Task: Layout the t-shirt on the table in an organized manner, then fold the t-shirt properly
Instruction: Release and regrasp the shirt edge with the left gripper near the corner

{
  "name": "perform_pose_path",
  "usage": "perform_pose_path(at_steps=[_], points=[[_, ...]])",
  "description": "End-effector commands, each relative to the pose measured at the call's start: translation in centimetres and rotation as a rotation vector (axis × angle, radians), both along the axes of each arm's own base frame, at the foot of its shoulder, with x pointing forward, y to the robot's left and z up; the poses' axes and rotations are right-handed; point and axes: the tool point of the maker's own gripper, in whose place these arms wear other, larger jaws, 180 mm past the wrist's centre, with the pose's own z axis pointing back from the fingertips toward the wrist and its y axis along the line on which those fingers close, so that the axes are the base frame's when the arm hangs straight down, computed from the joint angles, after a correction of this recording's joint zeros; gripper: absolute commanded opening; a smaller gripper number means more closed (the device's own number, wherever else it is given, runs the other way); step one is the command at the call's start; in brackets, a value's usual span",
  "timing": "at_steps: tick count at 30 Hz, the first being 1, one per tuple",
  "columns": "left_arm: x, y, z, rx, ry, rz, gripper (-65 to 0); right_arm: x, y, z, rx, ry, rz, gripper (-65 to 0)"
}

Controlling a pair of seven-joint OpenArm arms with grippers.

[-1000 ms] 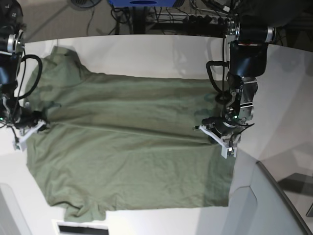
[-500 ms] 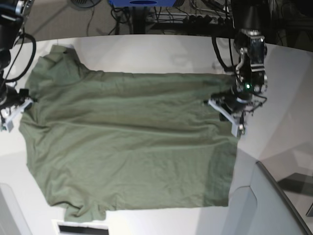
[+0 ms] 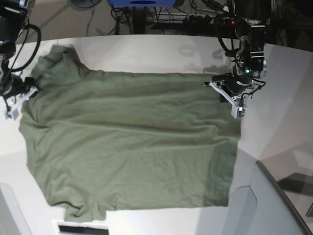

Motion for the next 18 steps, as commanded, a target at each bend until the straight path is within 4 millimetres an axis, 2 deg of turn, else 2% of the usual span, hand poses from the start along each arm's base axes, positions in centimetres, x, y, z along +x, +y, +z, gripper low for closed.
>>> perform_pose_path(at_steps=[1, 5, 9, 13, 15, 17, 18], points=[[-1.1, 0.5, -0.5, 0.015, 0.041, 0.004, -65.0, 0.6, -1.2, 0.9, -0.024, -0.028, -0.002, -53.0], [-1.1, 0.4, -0.3, 0.016, 0.035, 0.002, -65.0, 0.2, -1.1, 0.8, -0.022, -0.020, -0.002, -53.0], [-0.4, 0.1, 1.4, 0.023, -0.012, -0.013, -65.0, 0.3, -1.1, 0.9, -0.025, -0.024, -0.001, -53.0], [0.5, -0.3, 3.2, 0.030, -0.052, -0.027, -65.0, 0.9, -1.8, 2.7, -0.074, -0.058, -0.022, -53.0], [0.4, -0.4, 3.7, 0.032, -0.028, -0.030, -65.0, 1.7, -1.9, 4.9, -0.116, -0.115, -0.010, -52.4], [0.9, -0.3, 4.8, 0.032, -0.050, -0.024, -65.0, 1.8, -1.1, 6.3, -0.134, -0.152, 0.015, -52.2], [1.1, 0.4, 5.5, 0.036, -0.070, -0.002, -65.0, 1.7, -0.6, 7.0, -0.139, -0.164, 0.024, -51.9]])
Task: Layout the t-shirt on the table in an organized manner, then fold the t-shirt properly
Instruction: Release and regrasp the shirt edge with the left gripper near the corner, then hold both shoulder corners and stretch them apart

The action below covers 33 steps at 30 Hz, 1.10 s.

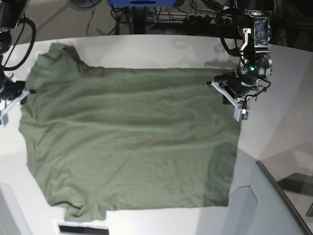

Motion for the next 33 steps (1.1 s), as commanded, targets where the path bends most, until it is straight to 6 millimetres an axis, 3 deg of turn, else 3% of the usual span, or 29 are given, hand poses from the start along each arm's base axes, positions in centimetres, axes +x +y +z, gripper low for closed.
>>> perform_pose_path(at_steps=[1, 5, 10, 12, 14, 18, 24, 33], points=[[0.4, 1.8, 1.4, 0.027, -0.046, 0.041, -65.0, 0.4, -0.1, 1.4, -0.005, -0.031, -0.005, -50.9], [-0.4, 5.0, 2.6, 0.050, -0.072, 0.131, -65.0, -3.3, -0.9, 1.0, 0.063, 0.023, -0.131, -38.6], [-3.1, 8.3, 2.4, -0.002, -0.068, 0.256, -65.0, -7.0, 0.0, -0.7, 0.107, 0.053, -0.075, -29.1], [-4.0, 9.2, 2.6, -0.046, -0.083, 0.309, -47.6, -7.9, 0.2, -1.1, 0.112, 0.070, -0.060, -28.7], [-4.5, 9.7, 2.6, -0.063, -0.085, 0.330, -37.8, -8.6, 0.3, -1.3, 0.112, 0.082, -0.050, -25.2], [-5.0, 10.3, 2.6, -0.051, -0.071, 0.323, -36.2, -9.2, 1.3, -3.0, 0.170, 0.105, -0.055, -16.1], [-5.1, 10.7, 2.7, -0.047, -0.074, 0.331, -36.2, -9.8, 1.8, -5.0, 0.241, 0.111, -0.097, -16.1], [-5.0, 10.4, 2.5, -0.050, -0.068, 0.323, -36.4, -9.4, 2.6, -5.0, 0.282, 0.089, -0.098, -16.4]])
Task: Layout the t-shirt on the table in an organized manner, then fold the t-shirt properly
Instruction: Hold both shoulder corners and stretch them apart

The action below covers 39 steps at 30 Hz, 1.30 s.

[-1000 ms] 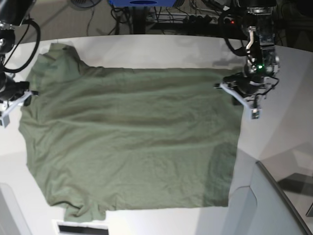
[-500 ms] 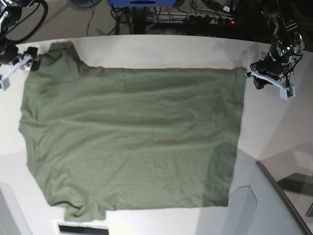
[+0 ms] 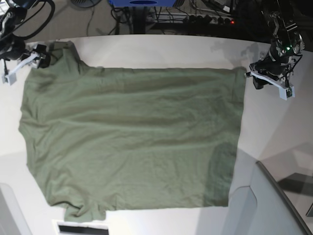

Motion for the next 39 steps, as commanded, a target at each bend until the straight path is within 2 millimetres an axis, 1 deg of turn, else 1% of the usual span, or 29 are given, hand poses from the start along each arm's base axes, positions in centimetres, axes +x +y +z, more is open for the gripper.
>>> perform_pose_path(at_steps=[1, 2, 4, 9, 11, 14, 16, 17, 20, 22, 23, 26, 31, 38, 39], points=[[0.6, 0.5, 1.0, 0.018, -0.034, -0.004, -36.4, 0.6, -0.4, 0.6, -0.010, -0.025, 0.004, -17.0], [0.6, 0.5, 0.9, 0.017, -0.032, -0.004, -36.4, 0.6, -0.4, 0.6, -0.009, -0.024, 0.006, -18.6], [0.6, 0.5, 0.8, 0.016, -0.029, -0.003, -36.4, 0.6, -0.3, 0.5, -0.008, -0.024, 0.005, -24.2], [-0.4, 0.7, -1.0, -0.010, 0.017, 0.020, -35.9, 0.3, 0.0, 0.3, 0.003, 0.001, 0.014, -39.2], [-0.8, 0.4, -1.8, -0.028, 0.037, 0.004, -35.7, 0.4, 0.0, 0.3, 0.004, 0.002, 0.015, -48.3], [-1.1, -1.0, -2.7, -0.066, 0.052, -0.083, -35.5, 0.4, 0.0, 0.3, 0.004, 0.003, 0.015, -64.8], [-1.3, -1.3, -3.0, -0.078, 0.057, -0.103, -33.1, 0.3, 0.0, 0.2, 0.008, 0.008, 0.014, -65.0], [-1.4, -1.3, -3.1, -0.082, 0.060, -0.104, -29.8, 0.2, 0.0, 0.1, 0.010, 0.011, 0.012, -64.8], [-1.9, -1.4, -3.6, -0.088, 0.074, -0.102, -16.6, 0.1, -0.1, 0.1, 0.008, 0.013, 0.013, -65.0], [-2.0, -1.7, -3.8, -0.124, 0.065, -0.087, -10.5, 0.0, 0.0, 0.1, 0.010, 0.014, 0.012, -65.0], [-2.1, -1.9, -3.9, -0.150, 0.058, -0.076, -9.4, 0.0, 0.0, 0.0, 0.010, 0.016, 0.014, -65.0], [-2.7, -2.5, -5.0, -0.235, 0.055, -0.033, -9.4, -0.1, -0.1, 0.0, 0.009, 0.017, 0.014, -65.0], [-3.7, -3.3, -6.6, -0.282, 0.089, -0.009, -9.4, -0.1, -0.2, 0.2, 0.001, 0.014, 0.016, -65.0], [-3.7, -4.6, -7.1, -0.312, 0.087, 0.002, -10.0, -0.1, -0.2, 0.2, 0.001, 0.016, 0.016, -65.0], [-3.7, -4.9, -7.2, -0.316, 0.090, -0.005, -12.3, -0.1, -0.2, 0.2, 0.001, 0.016, 0.016, -65.0]])
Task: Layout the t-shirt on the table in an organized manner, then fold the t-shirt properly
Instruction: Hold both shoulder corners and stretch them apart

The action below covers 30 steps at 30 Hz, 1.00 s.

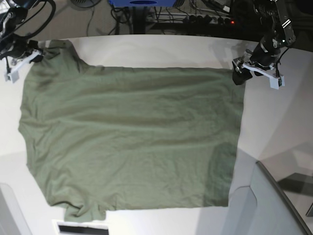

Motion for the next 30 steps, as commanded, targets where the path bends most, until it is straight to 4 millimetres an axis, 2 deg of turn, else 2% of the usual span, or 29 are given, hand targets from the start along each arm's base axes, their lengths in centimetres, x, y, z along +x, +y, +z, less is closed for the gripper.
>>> perform_pose_path(at_steps=[1, 5, 10, 11, 18, 30], points=[[-1.9, -1.9, -1.8, -0.044, 0.107, -0.036, -15.6, 0.6, -0.8, 0.8, -0.020, -0.029, 0.005, -65.0], [-1.7, -3.8, -2.2, -0.059, 0.115, -0.090, -36.7, 0.6, -0.7, 0.7, -0.019, -0.027, 0.006, -65.0], [-0.9, -3.7, -1.8, -0.047, 0.066, -0.082, -62.9, 0.2, -0.6, 0.6, -0.015, -0.002, 0.015, -65.0], [-1.0, -3.7, -1.8, -0.046, 0.068, -0.082, -65.0, 0.3, -0.7, 0.8, -0.021, -0.004, 0.016, -65.0], [-0.5, -3.5, 0.0, -0.016, 0.026, -0.098, -65.0, 1.1, -2.2, 4.0, -0.133, -0.072, 0.045, -65.0], [0.7, -4.2, 3.3, 0.023, -0.004, -0.171, -65.0, 0.5, -2.6, 6.2, -0.200, -0.023, 0.090, -65.0]])
